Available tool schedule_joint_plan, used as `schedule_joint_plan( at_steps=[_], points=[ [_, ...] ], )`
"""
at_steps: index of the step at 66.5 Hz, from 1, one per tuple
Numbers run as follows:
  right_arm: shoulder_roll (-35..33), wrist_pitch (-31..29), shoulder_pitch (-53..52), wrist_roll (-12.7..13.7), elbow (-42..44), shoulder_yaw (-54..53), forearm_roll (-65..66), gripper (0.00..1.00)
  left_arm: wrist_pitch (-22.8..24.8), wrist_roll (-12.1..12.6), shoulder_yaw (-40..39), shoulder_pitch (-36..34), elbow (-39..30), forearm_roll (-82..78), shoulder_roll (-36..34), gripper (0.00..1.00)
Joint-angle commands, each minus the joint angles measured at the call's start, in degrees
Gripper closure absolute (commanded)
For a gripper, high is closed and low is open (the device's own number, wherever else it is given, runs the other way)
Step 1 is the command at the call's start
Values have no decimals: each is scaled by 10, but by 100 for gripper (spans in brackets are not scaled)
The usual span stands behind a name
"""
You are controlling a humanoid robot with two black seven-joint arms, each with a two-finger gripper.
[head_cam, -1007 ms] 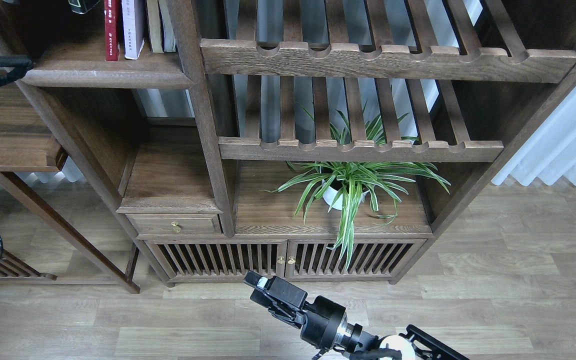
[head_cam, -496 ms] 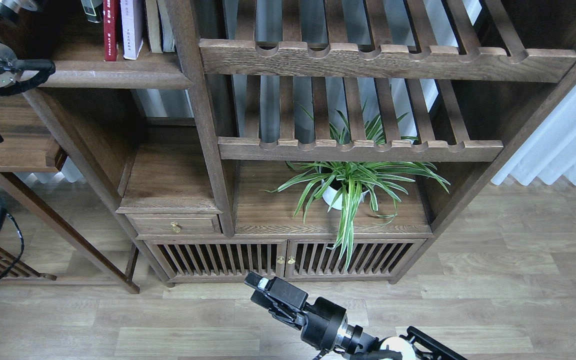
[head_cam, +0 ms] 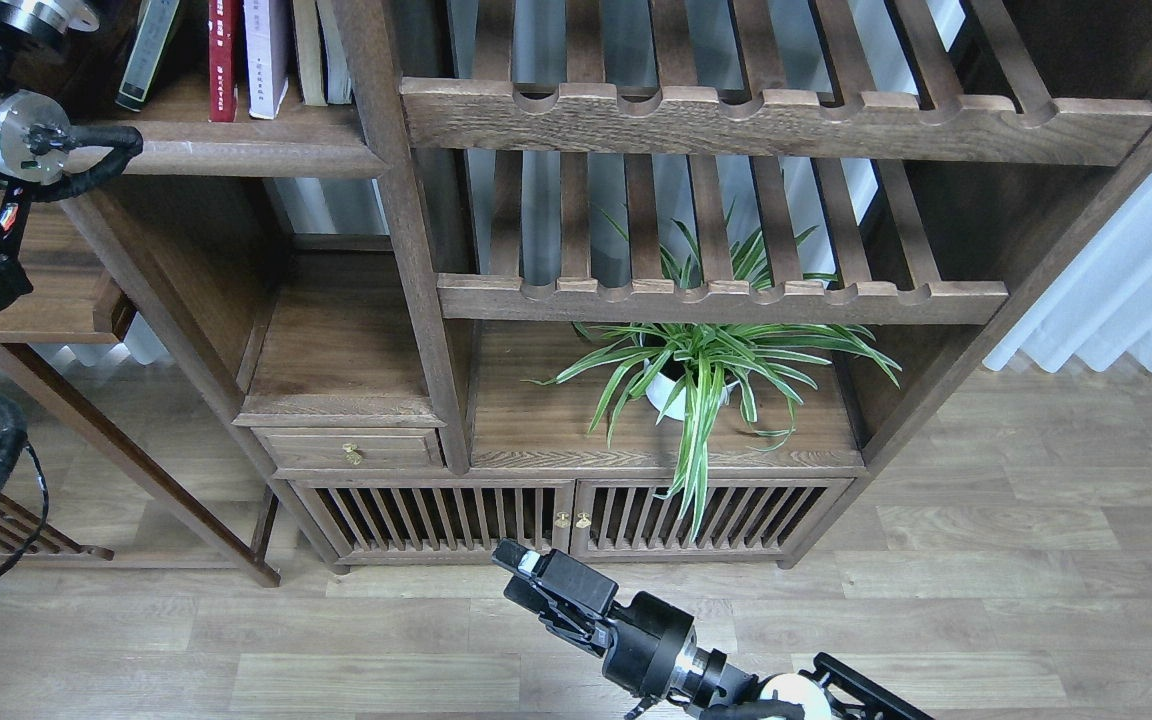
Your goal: Organize books on shelf
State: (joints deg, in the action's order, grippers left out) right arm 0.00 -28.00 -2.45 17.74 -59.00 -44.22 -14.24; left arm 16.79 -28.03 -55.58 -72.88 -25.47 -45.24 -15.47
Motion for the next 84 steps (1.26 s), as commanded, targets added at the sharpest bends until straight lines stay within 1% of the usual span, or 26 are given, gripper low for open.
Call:
schedule_joint_plan(
  at_steps=[1, 7, 10, 13, 16, 25, 26, 27, 29, 31, 32, 34, 35, 40, 43, 49, 52, 54, 57, 59, 62, 67, 73, 75, 76, 84],
  points=[
    [0, 0, 0, -1, 0, -1, 0, 1, -2, 0, -11, 34, -57, 22, -23, 3],
    [0, 0, -1, -5, 0, -2, -1, 1, -4, 0, -11, 64, -113, 45, -56, 3],
    [0, 0, -4, -15, 0, -7, 0, 1, -6, 0, -12, 84, -149, 50, -77, 3],
    [0, 0, -8, -23, -1, -8, 0, 1, -6, 7, -14, 102, -180, 53, -97, 2],
    [0, 0, -14, -28, -1, -10, 0, 1, -4, 16, -17, 123, -214, 60, -117, 1],
    [0, 0, -32, -29, -1, -19, 0, 1, 3, 48, -34, 192, -317, 99, -156, 1],
    [0, 0, -40, -29, -1, -20, 0, 1, 6, 62, -41, 226, -363, 117, -171, 0],
    [0, 0, -41, -29, -1, -20, 0, 1, 8, 65, -42, 232, -372, 122, -172, 0],
    [0, 0, -46, -30, 0, -20, 0, 1, 24, 75, -46, 261, -398, 141, -177, 0],
    [0, 0, -48, -30, -1, -21, 0, 1, 38, 79, -47, 273, -407, 152, -178, 0],
    [0, 0, -49, -30, -1, -21, 0, 1, 64, 86, -49, 289, -416, 165, -178, 0],
    [0, 0, -50, -30, -1, -24, 0, 1, 85, 90, -50, 299, -418, 173, -178, 0],
    [0, 0, -52, -30, -1, -26, 0, 1, 112, 96, -50, 309, -418, 179, -178, 0],
    [0, 0, -56, -30, -1, -32, 0, 1, 112, 117, -52, 336, -418, 188, -178, 0],
    [0, 0, -59, -29, -1, -35, 1, 1, 112, 140, -53, 366, -418, 190, -178, 0],
    [0, 0, -60, -30, -1, -36, 1, 1, 112, 170, -54, 403, -417, 196, -178, 0],
    [0, 0, -60, -29, -1, -36, 3, 1, 112, 188, -53, 425, -417, 218, -174, 0],
    [0, 0, -60, -30, -1, -36, 3, 1, 112, 194, -53, 432, -417, 231, -174, 0],
    [0, 0, -60, -29, -1, -37, 3, 1, 112, 212, -52, 452, -417, 264, -174, 0],
    [0, 0, -60, -30, 0, -37, 3, 1, 112, 219, -52, 459, -417, 276, -174, 0],
    [0, 0, -60, -30, 0, -37, 4, 1, 112, 240, -47, 481, -414, 306, -174, 0],
    [0, 0, -60, -29, 1, -37, 3, 1, 112, 268, -43, 515, -405, 328, -169, 0],
    [0, 0, -62, -30, 4, -37, 4, 1, 112, 273, -42, 532, -388, 332, -138, 0],
    [0, 0, -64, -30, 5, -38, 3, 1, 112, 273, -44, 538, -382, 333, -121, 0],
    [0, 0, -67, -30, 6, -39, 3, 1, 112, 274, -44, 556, -378, 335, -101, 0],
    [0, 0, -70, -30, 5, -39, 3, 1, 112, 280, -39, 606, -377, 337, -91, 0]
  ],
)
